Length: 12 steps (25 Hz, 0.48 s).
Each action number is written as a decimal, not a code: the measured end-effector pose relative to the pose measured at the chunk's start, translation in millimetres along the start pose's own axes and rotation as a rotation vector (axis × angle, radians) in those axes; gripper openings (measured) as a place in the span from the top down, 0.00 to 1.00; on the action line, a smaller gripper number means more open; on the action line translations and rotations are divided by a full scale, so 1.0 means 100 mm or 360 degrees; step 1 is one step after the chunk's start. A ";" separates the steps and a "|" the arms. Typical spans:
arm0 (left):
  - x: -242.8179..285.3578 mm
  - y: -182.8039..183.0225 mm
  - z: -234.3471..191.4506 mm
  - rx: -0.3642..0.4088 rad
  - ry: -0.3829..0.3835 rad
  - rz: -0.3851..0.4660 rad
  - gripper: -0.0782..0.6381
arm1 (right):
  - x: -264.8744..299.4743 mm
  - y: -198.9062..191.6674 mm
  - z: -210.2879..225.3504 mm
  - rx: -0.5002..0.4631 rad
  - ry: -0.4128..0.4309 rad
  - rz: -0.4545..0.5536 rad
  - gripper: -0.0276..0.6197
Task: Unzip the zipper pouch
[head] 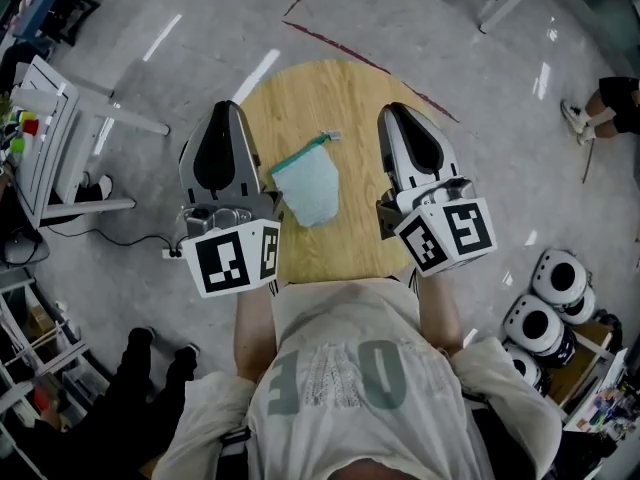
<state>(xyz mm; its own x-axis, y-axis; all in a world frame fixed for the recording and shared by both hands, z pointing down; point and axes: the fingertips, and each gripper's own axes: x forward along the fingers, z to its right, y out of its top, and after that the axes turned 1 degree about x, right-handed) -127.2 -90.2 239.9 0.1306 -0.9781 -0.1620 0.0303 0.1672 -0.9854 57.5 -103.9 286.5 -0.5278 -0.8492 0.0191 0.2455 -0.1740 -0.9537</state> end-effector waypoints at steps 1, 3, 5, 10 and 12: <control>-0.02 0.12 0.05 0.0024 -0.0021 0.0039 0.83 | -0.01 0.01 -0.03 -0.0033 -0.0005 0.0004 0.88; -0.07 0.25 0.15 0.0058 -0.0059 0.0078 0.85 | -0.02 0.01 -0.09 -0.0098 -0.0017 0.0010 0.89; -0.13 0.28 0.24 0.0102 -0.0092 0.0081 0.85 | -0.03 -0.01 -0.15 -0.0155 -0.0027 0.0009 0.90; -0.22 0.15 0.38 0.0156 -0.0117 0.0030 0.85 | -0.10 -0.12 -0.23 -0.0224 -0.0026 -0.0027 0.91; -0.24 0.11 0.39 0.0164 -0.0109 0.0022 0.85 | -0.12 -0.15 -0.24 -0.0228 -0.0022 -0.0042 0.91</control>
<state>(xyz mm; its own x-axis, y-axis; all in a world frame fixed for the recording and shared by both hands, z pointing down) -91.5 -60.0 234.8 0.1992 -0.9654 -0.1684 0.1294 0.1963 -0.9720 40.8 -79.2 293.6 -0.5210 -0.8522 0.0477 0.1124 -0.1240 -0.9859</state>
